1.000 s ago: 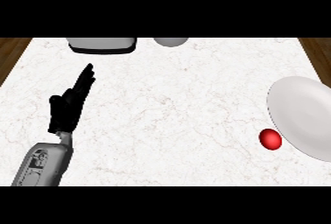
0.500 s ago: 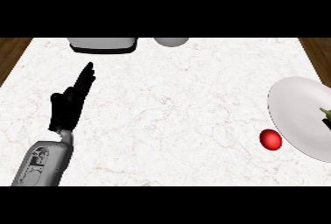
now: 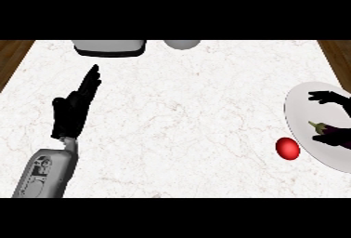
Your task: Pick the eggplant from the placemat and place it in the plate
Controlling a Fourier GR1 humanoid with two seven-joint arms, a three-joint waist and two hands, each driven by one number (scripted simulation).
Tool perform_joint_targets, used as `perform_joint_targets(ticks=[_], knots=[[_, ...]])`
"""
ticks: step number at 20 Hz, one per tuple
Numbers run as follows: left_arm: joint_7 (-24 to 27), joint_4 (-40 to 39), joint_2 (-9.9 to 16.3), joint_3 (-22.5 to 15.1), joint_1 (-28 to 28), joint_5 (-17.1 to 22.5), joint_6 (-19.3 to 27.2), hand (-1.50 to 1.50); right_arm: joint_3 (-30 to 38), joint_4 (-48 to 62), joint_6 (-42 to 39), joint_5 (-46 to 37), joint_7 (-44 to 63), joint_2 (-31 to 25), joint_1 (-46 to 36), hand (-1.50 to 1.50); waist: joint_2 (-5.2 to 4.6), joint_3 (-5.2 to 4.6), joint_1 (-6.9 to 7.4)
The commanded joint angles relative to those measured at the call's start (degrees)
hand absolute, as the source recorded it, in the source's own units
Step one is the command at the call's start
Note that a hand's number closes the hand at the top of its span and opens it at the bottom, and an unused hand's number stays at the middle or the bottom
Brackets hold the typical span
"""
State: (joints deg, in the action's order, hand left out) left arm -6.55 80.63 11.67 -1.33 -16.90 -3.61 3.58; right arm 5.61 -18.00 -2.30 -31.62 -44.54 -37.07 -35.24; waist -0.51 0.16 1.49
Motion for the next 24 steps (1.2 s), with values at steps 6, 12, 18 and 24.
perform_joint_targets(ticks=[6,12,18,24], knots=[[1.5,-1.0,-0.4,0.6,1.1,-0.6,0.3,0.00,10.7,4.8,-13.3,11.5,-7.2,-2.7,-1.5,-1.50,0.21,-0.05,-1.09],[0.3,-0.9,-0.8,0.4,-0.1,-0.5,0.1,0.00,18.3,10.2,-17.1,18.3,-3.1,-9.1,-1.3,-1.50,-0.11,0.03,-0.63],[4.1,-3.1,-1.2,0.8,0.1,-0.8,0.4,0.00,22.4,12.0,-24.9,22.3,-3.5,-18.1,2.3,-1.50,-0.61,0.20,-0.54],[0.2,1.8,0.3,1.2,0.8,0.9,-1.4,0.00,22.9,11.5,-29.2,22.8,-5.1,-21.1,6.6,-1.50,-0.57,0.58,0.34]])
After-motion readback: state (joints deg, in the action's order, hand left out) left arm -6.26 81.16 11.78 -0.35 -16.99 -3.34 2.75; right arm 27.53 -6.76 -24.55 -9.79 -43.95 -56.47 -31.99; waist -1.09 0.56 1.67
